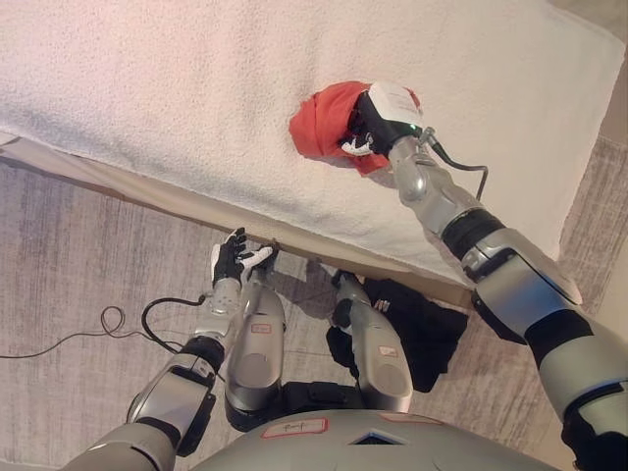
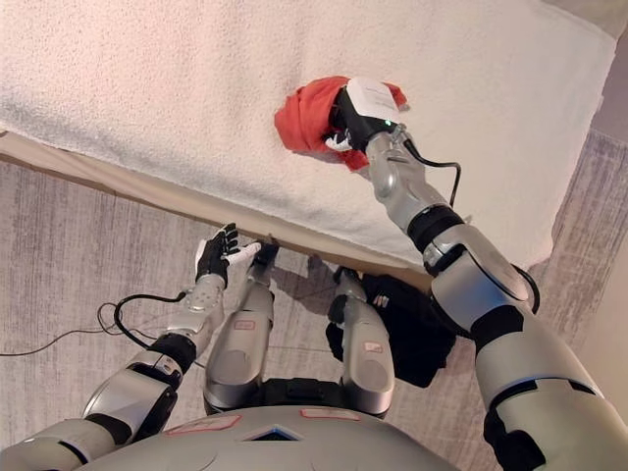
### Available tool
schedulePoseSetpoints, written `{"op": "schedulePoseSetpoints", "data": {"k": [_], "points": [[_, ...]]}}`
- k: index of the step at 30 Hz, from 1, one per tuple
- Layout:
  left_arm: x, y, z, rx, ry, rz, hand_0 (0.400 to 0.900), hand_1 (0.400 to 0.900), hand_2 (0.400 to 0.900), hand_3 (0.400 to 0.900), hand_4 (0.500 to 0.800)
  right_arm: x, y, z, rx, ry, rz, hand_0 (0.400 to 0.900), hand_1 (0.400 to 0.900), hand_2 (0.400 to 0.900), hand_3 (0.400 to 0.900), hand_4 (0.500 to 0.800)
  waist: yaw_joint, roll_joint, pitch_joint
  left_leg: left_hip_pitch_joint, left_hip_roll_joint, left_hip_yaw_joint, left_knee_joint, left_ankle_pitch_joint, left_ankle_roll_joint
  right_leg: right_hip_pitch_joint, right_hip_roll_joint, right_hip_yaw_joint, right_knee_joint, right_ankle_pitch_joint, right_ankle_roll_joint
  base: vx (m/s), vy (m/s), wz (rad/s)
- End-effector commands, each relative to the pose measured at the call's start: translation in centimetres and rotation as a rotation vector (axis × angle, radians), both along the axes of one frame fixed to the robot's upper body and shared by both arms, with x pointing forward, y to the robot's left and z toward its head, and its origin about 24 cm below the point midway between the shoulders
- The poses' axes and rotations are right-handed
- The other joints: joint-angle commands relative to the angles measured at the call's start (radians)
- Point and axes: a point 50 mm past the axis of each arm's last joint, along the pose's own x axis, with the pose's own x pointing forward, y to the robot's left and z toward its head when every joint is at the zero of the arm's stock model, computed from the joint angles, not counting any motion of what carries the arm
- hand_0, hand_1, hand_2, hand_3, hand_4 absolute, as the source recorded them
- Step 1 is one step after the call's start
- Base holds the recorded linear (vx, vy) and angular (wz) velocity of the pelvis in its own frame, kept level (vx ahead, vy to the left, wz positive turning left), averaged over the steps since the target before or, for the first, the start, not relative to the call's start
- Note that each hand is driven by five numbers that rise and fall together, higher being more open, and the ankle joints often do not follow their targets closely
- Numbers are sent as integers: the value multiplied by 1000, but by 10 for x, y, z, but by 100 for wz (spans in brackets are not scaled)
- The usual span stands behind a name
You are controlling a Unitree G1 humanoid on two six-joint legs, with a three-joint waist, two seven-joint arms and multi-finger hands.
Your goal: Put the clothes on the bed into the basket.
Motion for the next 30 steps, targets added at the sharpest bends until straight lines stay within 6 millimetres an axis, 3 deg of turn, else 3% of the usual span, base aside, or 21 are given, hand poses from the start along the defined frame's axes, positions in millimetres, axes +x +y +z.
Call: {"op": "schedulePoseSetpoints", "data": {"k": [1,6,10,12,13,19,25,30], "points": [[-6,11,-1,26,-15,35,900,900,900,900,800,7,10,31,120,-106,11,400,400,400,400,500,8,4,-28,114,22,114,-157,31,44,71,-16,75,112,-130,67,3,-10,-4],[-13,15,-7,33,11,52,900,900,900,900,800,5,-1,27,186,-108,-36,400,400,400,400,500,-1,7,-53,136,24,115,-171,34,44,90,-14,78,102,-128,69,6,-2,-1],[-20,19,-10,31,21,70,900,900,900,900,800,-4,-29,7,286,-94,-121,400,400,400,400,500,-23,9,-93,173,24,131,-185,28,48,122,-16,85,87,-120,75,35,13,-15],[-22,20,-11,32,25,70,900,900,900,900,800,-8,-33,4,313,-97,-126,400,400,400,400,500,-30,8,-103,183,23,137,-190,26,50,130,-15,90,82,-118,77,35,24,-25],[-27,22,-13,27,32,78,900,900,900,900,800,-19,-46,-10,348,-86,-149,400,400,400,400,500,-51,9,-128,213,24,155,-199,16,54,149,-14,103,74,-113,81,56,60,-44],[-33,35,-8,43,12,68,900,900,900,900,800,-64,-114,-47,407,-70,-331,400,400,400,400,500,-126,21,-219,305,24,216,-234,-10,76,204,-15,157,41,-94,98,66,54,-44],[-32,44,0,60,-21,33,900,900,900,900,800,-108,-163,-76,519,-39,-535,400,400,400,400,500,-185,38,-293,363,23,284,-260,-23,89,227,-14,213,1,-55,115,43,37,-44],[-32,45,5,46,-51,14,900,900,900,900,800,-139,-193,-97,560,0,-681,400,400,400,400,500,-224,54,-329,400,21,342,-260,-41,95,237,-7,268,-17,-37,119,30,19,-49]]}}
